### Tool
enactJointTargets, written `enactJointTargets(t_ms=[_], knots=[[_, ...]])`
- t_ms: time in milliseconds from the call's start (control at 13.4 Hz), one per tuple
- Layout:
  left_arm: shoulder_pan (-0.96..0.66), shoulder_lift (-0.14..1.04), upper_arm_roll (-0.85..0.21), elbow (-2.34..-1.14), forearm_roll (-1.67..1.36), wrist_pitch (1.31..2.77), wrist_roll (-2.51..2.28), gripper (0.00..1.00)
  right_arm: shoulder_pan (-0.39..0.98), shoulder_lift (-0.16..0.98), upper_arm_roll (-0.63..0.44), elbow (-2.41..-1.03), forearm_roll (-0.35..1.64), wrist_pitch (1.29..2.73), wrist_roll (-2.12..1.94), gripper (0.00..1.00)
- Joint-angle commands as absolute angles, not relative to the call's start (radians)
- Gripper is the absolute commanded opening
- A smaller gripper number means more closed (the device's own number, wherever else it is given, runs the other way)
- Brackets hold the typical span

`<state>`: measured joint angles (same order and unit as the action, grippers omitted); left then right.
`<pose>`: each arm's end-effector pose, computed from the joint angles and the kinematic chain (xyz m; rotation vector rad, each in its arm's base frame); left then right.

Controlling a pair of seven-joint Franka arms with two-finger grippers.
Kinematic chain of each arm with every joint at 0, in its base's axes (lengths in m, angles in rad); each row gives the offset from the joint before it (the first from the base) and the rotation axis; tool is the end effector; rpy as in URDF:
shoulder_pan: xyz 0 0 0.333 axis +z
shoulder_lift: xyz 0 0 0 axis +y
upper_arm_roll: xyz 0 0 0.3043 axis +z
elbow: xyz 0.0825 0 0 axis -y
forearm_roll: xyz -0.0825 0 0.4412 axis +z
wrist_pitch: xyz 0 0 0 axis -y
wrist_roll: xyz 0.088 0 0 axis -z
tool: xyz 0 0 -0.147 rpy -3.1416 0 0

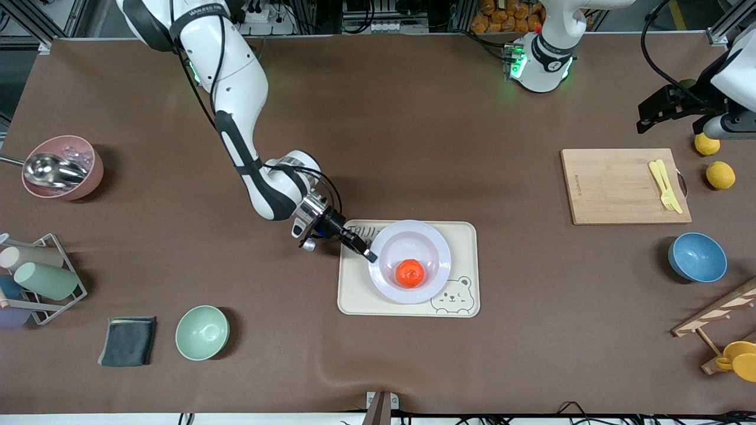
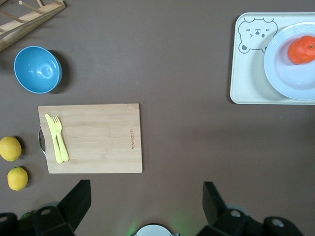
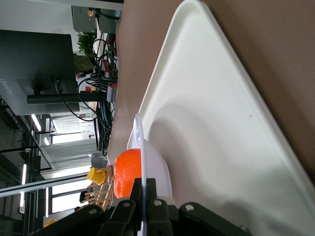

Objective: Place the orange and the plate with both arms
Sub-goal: 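Slide the plate with the right gripper onto the bear tray, then open the right gripper and pull it back from the plate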

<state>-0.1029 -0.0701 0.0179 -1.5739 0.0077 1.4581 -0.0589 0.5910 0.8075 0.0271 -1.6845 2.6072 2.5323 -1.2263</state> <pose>0.5749 -0.0475 0.6033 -3.1309 0.0399 0.0707 0.5845 0.4224 0.0527 -1.8420 0.6366 -0.4055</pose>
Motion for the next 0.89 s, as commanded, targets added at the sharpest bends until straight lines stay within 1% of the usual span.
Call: enactJointTargets(t_ms=[0,74,149,223,372,521,669,818], knots=[[-0.101,-0.075,0.012,-1.571,0.009,1.442,-0.069,1.00,0.580,0.818,0.038,-1.655,2.720,2.542,-1.305,0.00],[-0.101,-0.075,0.012,-1.571,0.009,1.442,-0.069,1.00,0.578,0.818,0.038,-1.657,2.720,2.543,-1.302,0.00],[-0.101,-0.075,0.012,-1.571,0.009,1.443,-0.069,1.00,0.577,0.818,0.038,-1.657,2.720,2.546,-1.298,0.12],[-0.101,-0.075,0.012,-1.571,0.009,1.443,-0.069,1.00,0.575,0.818,0.038,-1.657,2.720,2.546,-1.289,0.40],[-0.101,-0.074,0.012,-1.571,0.009,1.443,-0.069,1.00,0.563,0.816,0.040,-1.657,2.718,2.551,-1.289,0.45],[-0.103,-0.075,0.012,-1.572,0.009,1.443,-0.069,1.00,0.561,0.815,0.038,-1.657,2.715,2.556,-1.289,0.45],[-0.103,-0.075,0.012,-1.572,0.009,1.443,-0.069,1.00,0.548,0.815,0.040,-1.654,2.650,2.600,-1.287,0.50],[-0.104,-0.075,0.011,-1.572,0.009,1.443,-0.069,1.00,0.540,0.810,0.041,-1.655,2.596,2.632,-1.285,0.51]])
